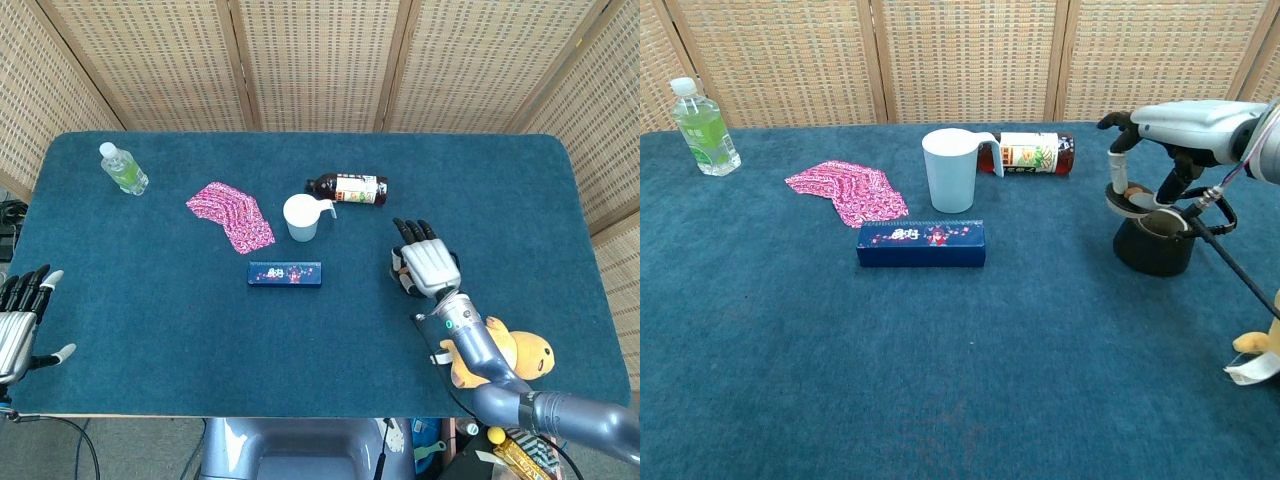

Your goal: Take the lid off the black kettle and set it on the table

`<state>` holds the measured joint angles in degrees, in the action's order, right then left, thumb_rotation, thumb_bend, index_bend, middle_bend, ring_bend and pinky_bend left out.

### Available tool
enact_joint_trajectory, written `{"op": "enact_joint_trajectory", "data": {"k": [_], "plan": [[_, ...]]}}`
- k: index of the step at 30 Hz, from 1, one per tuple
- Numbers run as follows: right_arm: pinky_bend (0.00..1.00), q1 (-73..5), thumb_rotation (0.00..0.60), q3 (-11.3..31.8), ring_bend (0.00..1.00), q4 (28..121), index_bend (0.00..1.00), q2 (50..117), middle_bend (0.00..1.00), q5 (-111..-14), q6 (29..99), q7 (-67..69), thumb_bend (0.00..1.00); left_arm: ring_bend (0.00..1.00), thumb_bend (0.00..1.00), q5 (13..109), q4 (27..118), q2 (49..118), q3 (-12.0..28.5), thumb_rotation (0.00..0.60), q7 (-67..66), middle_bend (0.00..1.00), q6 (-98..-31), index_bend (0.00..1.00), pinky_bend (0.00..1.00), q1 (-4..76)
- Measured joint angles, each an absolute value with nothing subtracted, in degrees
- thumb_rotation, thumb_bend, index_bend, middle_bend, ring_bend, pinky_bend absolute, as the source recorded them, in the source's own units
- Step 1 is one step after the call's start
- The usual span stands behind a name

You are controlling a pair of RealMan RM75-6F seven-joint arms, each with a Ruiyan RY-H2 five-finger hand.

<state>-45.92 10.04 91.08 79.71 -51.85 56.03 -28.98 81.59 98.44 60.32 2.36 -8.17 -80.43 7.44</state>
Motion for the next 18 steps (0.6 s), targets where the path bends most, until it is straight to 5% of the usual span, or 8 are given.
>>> {"op": "enact_joint_trajectory", "data": {"k": [18], "plan": [[0.00,-46.8,0.600,4.6,0.00,88.9,0.60,89.6,0.02,-54.6,57.8,-38.6,0.64,0.00,0.07,81.5,98.1,60.0,2.3,0.600,-7.0,0.00,-80.2,0.00,0.00,7.4]]}}
